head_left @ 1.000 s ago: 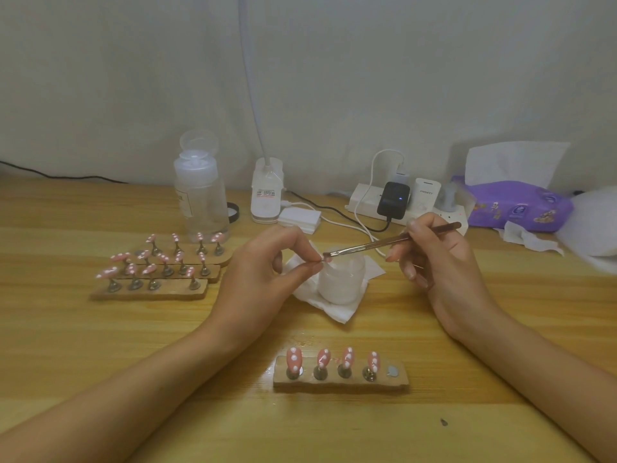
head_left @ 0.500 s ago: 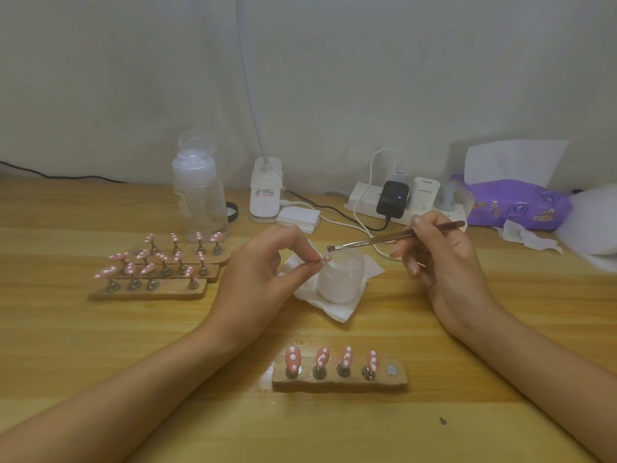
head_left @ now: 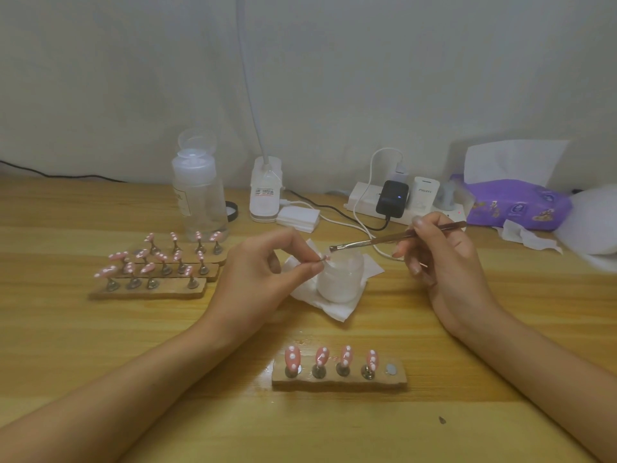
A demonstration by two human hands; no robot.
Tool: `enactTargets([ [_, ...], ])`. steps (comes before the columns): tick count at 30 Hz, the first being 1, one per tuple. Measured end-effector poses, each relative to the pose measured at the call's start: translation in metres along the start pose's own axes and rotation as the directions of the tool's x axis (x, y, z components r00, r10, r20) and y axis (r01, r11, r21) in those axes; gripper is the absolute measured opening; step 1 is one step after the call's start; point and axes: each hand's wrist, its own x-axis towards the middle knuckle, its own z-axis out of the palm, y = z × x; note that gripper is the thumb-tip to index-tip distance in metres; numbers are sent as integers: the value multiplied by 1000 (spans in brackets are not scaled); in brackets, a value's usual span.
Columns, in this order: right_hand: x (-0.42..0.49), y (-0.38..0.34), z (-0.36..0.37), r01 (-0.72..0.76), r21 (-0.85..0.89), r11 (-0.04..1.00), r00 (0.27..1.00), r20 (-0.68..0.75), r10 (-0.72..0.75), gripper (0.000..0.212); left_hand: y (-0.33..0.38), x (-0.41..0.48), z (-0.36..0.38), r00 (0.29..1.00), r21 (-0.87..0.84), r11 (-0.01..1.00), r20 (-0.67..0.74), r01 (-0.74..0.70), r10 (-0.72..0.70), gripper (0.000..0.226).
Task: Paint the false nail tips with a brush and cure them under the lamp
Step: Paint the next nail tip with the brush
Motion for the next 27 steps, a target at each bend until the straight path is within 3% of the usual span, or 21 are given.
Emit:
enactTargets([
  [4,-1,1,2,22,-8,1000,998,64,-21,24,-2,0,-2,1000,1,1000,7,2,-2,5],
  [8,0,0,0,0,2,1000,1000,13,0,24,-2,-1,-2,1000,-9,1000,12,13,-13,6],
  [12,-1,-1,2,21,-14,1000,998,59,-20,22,-2,-1,-1,1000,-11,1000,9,22,-22,6],
  [16,0,0,1,11,2,1000,1000,8,-11,23,-2,-1,-1,1000,-7,1000,12,21,-21,6],
  [20,-2,0,2,33,3,999,997,72,-33,22,-2,-1,-1,1000,-10,1000,7,27,-27,7],
  [24,0,1,0,7,-11,1000,1000,0,-7,25,-2,-1,-1,999,-24,999,9,35,-35,7],
  [27,-1,0,0,36,23,999,999,31,-37,25,-1,-1,-1,999,-21,999,14,33,-33,8],
])
